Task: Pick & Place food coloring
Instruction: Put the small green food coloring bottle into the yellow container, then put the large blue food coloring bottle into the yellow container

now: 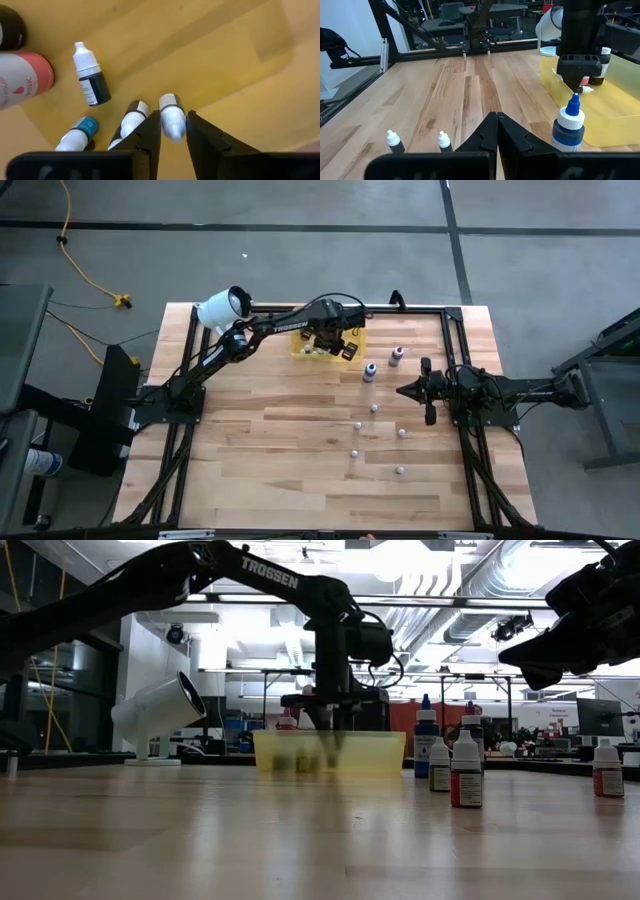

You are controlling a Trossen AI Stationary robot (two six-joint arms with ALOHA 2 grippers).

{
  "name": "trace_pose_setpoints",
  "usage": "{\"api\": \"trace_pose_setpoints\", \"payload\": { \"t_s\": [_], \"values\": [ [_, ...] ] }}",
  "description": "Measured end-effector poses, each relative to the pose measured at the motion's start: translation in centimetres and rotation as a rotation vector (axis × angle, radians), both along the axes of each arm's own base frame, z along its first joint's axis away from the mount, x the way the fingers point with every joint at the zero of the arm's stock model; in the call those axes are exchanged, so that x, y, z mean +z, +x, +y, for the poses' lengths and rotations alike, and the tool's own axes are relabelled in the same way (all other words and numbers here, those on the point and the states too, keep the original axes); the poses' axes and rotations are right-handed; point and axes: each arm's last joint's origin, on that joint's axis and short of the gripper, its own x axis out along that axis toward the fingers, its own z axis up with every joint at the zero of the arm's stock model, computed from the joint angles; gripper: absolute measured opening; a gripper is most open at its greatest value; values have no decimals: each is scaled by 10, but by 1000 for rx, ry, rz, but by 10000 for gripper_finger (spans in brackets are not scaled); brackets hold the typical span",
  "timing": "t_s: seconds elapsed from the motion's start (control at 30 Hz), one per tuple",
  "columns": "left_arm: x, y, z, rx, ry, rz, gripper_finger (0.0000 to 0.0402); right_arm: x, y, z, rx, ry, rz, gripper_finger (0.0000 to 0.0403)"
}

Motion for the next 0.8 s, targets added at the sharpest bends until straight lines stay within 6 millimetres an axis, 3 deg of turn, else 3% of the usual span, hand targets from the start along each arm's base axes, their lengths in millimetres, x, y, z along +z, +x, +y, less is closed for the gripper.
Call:
{"api": "trace_pose_setpoints", "payload": {
  "t_s": [0.53, 0.8],
  "values": [
    [1, -1, 2, -8, 3, 1, 99, 0, 0, 0, 0, 0, 0, 0],
    [19, -4, 5, -27, 29, -50, 100, 0, 0, 0, 0, 0, 0, 0]
  ]
}}
